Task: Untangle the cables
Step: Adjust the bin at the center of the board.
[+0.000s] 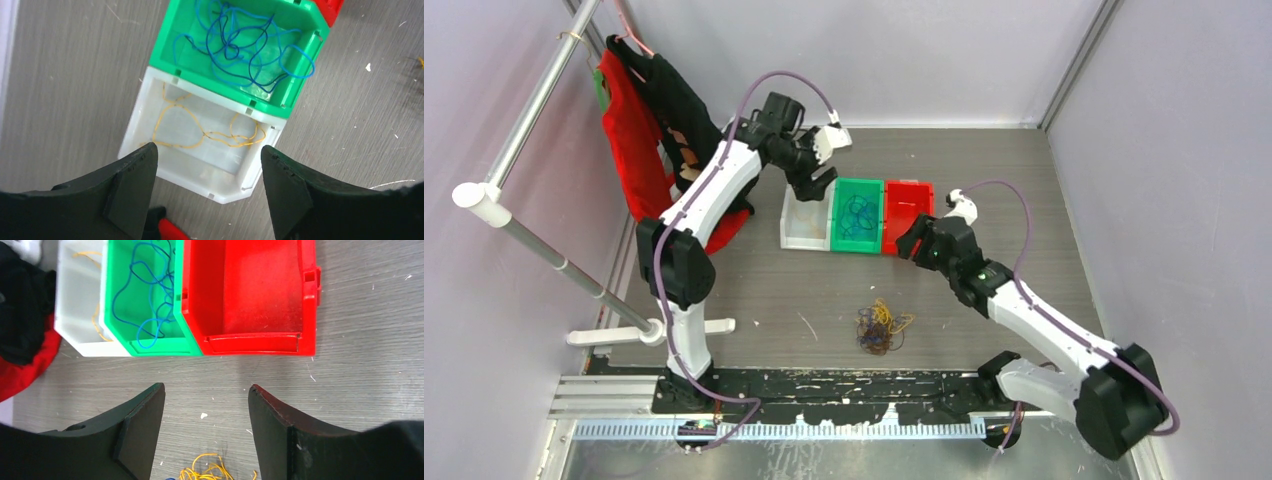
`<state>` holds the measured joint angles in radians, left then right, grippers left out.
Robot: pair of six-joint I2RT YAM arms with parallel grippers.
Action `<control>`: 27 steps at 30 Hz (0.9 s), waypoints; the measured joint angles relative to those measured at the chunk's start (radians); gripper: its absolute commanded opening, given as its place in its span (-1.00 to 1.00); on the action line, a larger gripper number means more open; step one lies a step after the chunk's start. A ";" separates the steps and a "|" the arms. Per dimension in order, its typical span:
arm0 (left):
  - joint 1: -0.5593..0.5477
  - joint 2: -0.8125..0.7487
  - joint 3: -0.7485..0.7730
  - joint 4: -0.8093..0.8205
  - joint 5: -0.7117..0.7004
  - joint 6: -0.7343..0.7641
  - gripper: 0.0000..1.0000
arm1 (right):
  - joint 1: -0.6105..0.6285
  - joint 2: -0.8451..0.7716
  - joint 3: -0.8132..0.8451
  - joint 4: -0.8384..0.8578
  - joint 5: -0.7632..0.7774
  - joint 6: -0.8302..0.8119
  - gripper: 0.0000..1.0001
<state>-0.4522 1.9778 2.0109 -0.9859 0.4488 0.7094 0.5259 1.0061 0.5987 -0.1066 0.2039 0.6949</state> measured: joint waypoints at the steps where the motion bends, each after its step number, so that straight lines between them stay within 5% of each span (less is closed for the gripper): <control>1: 0.012 -0.008 -0.024 0.015 0.000 -0.020 0.54 | 0.000 0.029 0.018 -0.011 -0.005 -0.001 0.33; 15: 0.024 -0.452 -0.546 0.034 0.041 -0.152 0.73 | -0.006 0.605 0.496 -0.087 -0.003 -0.151 0.07; 27: 0.024 -0.595 -0.613 -0.022 0.051 -0.219 0.73 | -0.011 0.807 0.672 -0.187 0.043 -0.269 -0.45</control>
<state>-0.4278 1.3823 1.3975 -1.0077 0.4995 0.4900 0.5148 1.8133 1.2705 -0.2935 0.2470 0.4263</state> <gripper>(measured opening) 0.865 0.342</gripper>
